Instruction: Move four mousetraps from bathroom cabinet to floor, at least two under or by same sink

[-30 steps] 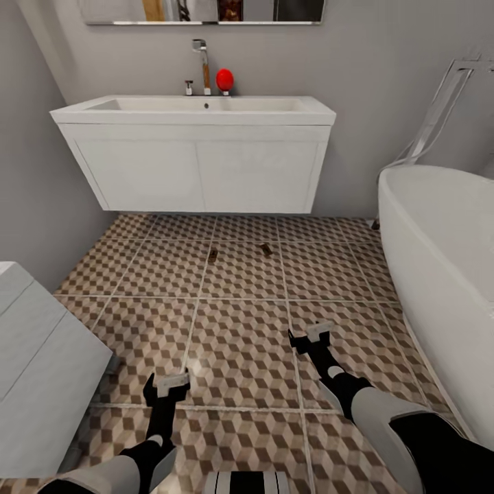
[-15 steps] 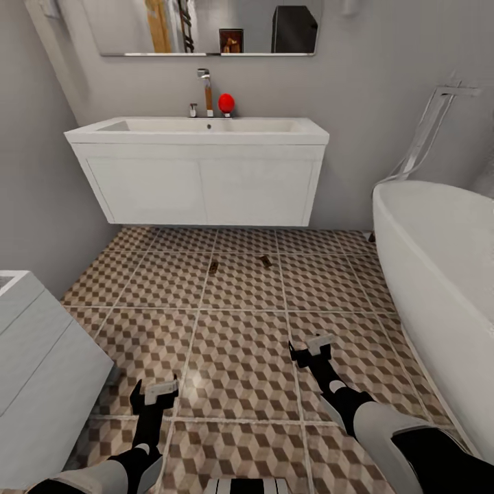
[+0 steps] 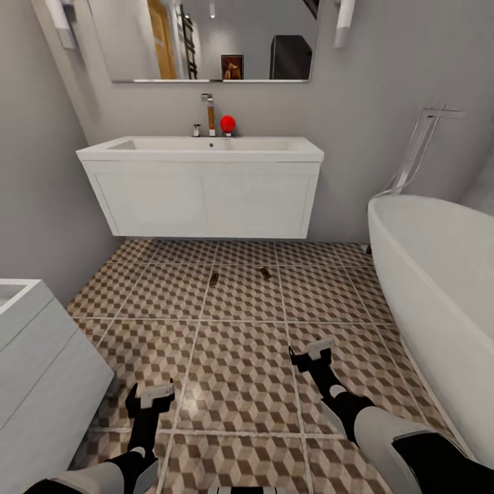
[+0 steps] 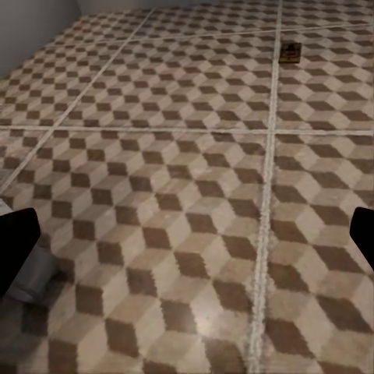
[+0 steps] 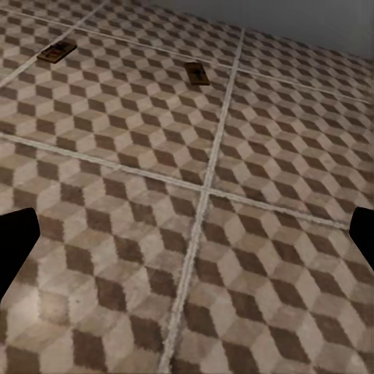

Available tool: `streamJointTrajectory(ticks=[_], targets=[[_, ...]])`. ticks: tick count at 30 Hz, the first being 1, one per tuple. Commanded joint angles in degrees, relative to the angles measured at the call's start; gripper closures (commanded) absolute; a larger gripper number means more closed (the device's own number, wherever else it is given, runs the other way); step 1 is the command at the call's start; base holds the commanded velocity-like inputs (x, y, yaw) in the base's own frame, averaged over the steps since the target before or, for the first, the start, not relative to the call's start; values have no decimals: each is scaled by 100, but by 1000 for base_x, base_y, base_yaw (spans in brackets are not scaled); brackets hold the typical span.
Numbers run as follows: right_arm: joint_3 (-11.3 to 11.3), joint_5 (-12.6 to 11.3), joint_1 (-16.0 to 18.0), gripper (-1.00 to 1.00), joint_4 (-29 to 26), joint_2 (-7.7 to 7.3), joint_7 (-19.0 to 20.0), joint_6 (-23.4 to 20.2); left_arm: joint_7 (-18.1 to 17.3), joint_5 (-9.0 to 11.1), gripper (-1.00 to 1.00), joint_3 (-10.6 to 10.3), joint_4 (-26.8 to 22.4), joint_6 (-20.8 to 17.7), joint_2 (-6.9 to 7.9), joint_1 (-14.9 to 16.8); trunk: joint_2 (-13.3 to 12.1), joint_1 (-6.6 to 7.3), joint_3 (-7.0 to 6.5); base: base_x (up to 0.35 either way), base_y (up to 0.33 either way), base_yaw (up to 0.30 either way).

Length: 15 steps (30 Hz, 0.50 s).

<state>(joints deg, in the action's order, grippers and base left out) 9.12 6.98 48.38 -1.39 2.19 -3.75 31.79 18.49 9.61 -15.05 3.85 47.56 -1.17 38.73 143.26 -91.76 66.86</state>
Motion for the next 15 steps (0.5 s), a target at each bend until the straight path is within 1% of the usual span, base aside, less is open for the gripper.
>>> streamJointTrajectory(ticks=[1,3,15], targets=[[3,58,-5,-100,7,1,-39,11,5,48,-100,-50,24,29,-2,9,0,3,-18,0,0,0],[2,58,-17,-100,7,1,-42,11,5,49,-100,-50,25,28,3,10,-2,9,-63,0,0,0],[4,62,-44,-100,7,5,-46,4,5,50,-100,-52,28,3,-2,6,-484,272,-278,0,0,0]])
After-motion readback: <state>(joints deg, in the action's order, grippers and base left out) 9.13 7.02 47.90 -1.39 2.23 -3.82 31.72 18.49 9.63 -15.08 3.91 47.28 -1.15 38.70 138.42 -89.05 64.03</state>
